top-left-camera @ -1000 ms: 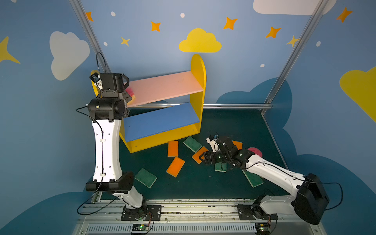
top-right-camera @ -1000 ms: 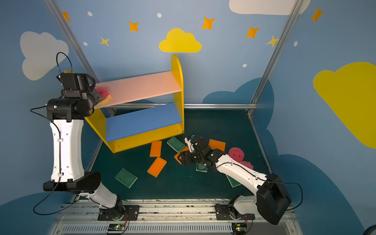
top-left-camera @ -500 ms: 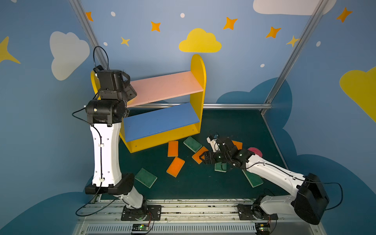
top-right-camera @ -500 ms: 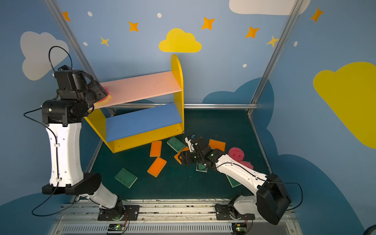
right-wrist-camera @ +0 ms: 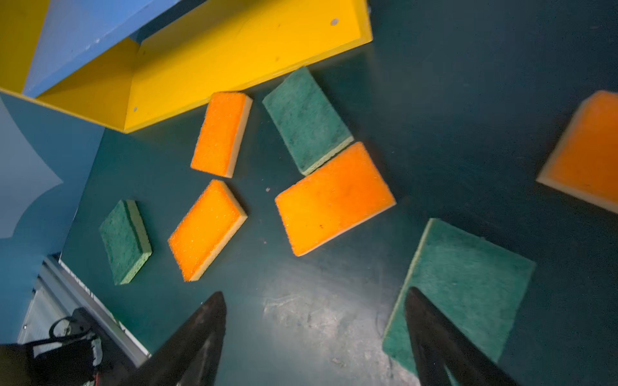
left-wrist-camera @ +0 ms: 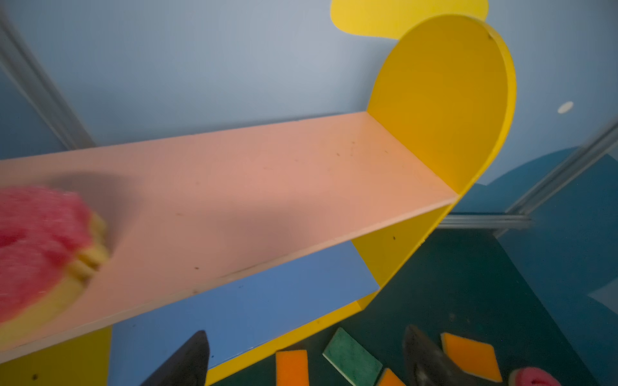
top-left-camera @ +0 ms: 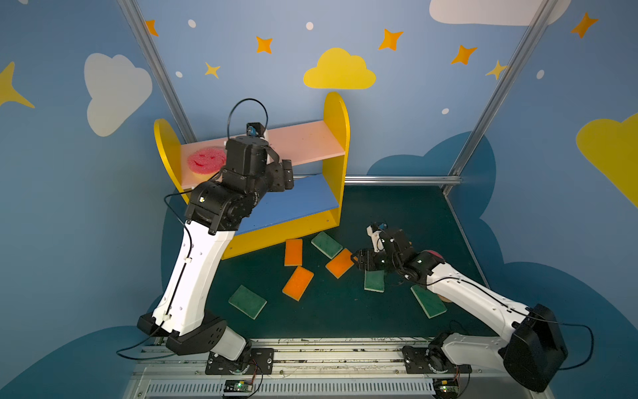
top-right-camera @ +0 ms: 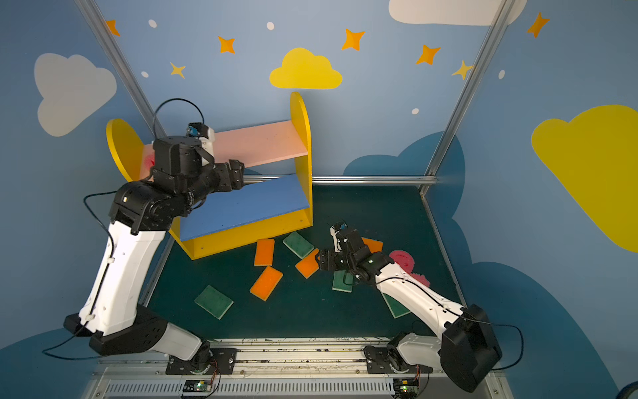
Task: Place and organize the cleaning sponges onto the shelf
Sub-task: 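Open the left gripper and withdraw it from the shelf, then grasp the second pink smiley sponge with the right gripper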
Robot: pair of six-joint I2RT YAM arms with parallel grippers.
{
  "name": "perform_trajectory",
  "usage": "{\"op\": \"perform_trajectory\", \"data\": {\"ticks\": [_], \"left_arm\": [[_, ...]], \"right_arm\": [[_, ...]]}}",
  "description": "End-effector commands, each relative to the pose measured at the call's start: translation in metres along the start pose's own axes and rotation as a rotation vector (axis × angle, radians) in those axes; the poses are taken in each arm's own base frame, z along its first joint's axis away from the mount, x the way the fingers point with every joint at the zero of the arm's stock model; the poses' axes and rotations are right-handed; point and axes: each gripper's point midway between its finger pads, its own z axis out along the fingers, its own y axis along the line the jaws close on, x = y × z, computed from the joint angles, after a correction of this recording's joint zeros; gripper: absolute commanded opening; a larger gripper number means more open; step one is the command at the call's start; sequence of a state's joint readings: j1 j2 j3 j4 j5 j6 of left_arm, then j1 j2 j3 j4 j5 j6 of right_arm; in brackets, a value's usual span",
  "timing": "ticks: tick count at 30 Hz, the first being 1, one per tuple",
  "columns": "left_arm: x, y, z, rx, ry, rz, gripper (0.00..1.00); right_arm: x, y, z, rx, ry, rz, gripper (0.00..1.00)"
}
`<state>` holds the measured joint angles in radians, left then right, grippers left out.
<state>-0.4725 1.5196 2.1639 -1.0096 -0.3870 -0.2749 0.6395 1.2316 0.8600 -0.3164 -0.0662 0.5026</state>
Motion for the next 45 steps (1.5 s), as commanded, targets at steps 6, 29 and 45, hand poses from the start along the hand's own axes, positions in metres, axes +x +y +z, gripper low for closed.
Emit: {"op": "perform_trajectory", "data": {"ticks": [6, 29, 45], "left_arm": [[0.051, -0.070, 0.034, 0.207, 0.071, 0.011, 0.99], [0.271, -0.103, 0.098, 0.240, 0.479, -0.038, 0.99], [0.366, -0.048, 0.069, 0.173, 0.555, -0.072, 0.99]], "right_arm": [[-0.018, -0.069, -0.034, 0.127, -0.032, 0.197, 0.83], [0.000, -0.226, -0.066, 0.431, -0.040, 0.635, 0.83], [0.014, -0.248, -0.026, 0.428, 0.215, 0.763, 0.82]]}}
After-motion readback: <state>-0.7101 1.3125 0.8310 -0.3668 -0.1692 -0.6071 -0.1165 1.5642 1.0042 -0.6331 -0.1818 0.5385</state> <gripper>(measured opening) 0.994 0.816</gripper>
